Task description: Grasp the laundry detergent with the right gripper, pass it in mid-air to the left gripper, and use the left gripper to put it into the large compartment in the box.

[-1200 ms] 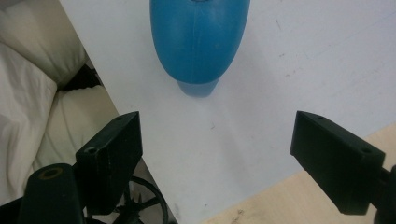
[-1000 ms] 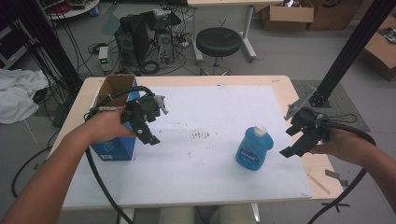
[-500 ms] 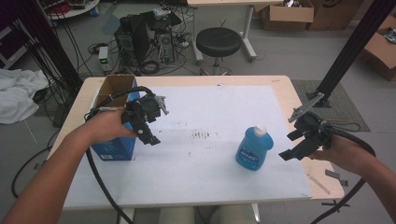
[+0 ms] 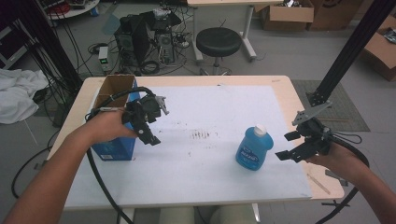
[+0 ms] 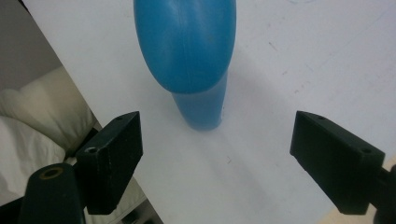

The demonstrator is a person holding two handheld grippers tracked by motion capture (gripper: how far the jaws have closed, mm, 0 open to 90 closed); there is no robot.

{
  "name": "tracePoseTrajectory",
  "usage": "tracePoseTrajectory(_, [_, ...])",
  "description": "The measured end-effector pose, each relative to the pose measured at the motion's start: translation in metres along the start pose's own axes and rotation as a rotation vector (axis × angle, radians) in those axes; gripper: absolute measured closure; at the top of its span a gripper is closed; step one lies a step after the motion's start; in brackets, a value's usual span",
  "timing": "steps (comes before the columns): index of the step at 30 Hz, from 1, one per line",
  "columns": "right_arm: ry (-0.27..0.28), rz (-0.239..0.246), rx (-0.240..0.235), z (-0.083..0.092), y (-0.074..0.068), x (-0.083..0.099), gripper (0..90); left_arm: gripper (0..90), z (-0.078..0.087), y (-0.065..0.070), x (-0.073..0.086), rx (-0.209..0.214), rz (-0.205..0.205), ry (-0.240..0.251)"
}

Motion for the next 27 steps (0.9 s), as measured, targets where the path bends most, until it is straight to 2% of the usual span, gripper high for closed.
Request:
tracePoseTrajectory(11, [0.095,0.022,0.005,-0.009,-0.002,-0.001,16.4,20.6,0.0,-0.001,0.001,-0.002,0.002,0.002])
tracePoseTrajectory(27, [0.192,0.027,0.011,-0.02,-0.001,0.002,15.9,20.6,0.0,-0.002,0.001,-0.002,0.004,0.004])
Point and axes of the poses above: each handheld gripper's, and its own axes: z roughly backward along the jaws, x roughly out of its underside, y roughly to its right, the point moved 10 cm from there along -z, roughly forward along the jaws, and after that the axes turned 5 degrees about z, right-handed, at the moved point
